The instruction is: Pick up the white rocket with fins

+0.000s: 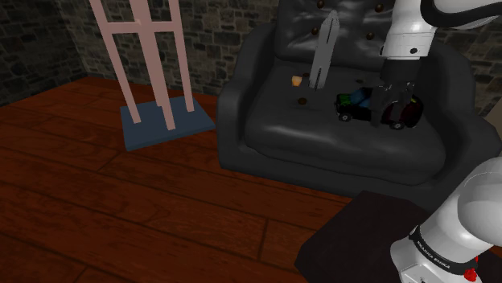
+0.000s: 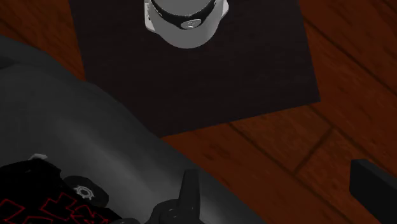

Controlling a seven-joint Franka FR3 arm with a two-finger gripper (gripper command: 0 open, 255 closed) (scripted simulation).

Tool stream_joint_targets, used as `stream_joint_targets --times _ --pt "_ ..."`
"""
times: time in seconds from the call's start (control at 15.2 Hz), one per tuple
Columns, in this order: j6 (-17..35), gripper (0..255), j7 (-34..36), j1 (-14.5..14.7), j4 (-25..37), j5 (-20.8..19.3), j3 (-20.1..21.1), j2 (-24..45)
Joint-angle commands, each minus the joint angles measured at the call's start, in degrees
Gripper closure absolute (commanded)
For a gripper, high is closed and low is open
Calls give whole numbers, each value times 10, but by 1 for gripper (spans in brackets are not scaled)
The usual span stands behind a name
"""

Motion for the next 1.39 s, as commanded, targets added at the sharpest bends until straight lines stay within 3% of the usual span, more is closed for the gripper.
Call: stream_joint_targets --times 0.0,0.66,1.32 --pt "0 0 0 0 0 0 0 0" --pt "154 0 -25 -23 87 -49 -21 108" --pt "275 0 -41 -40 204 -77 -42 208"
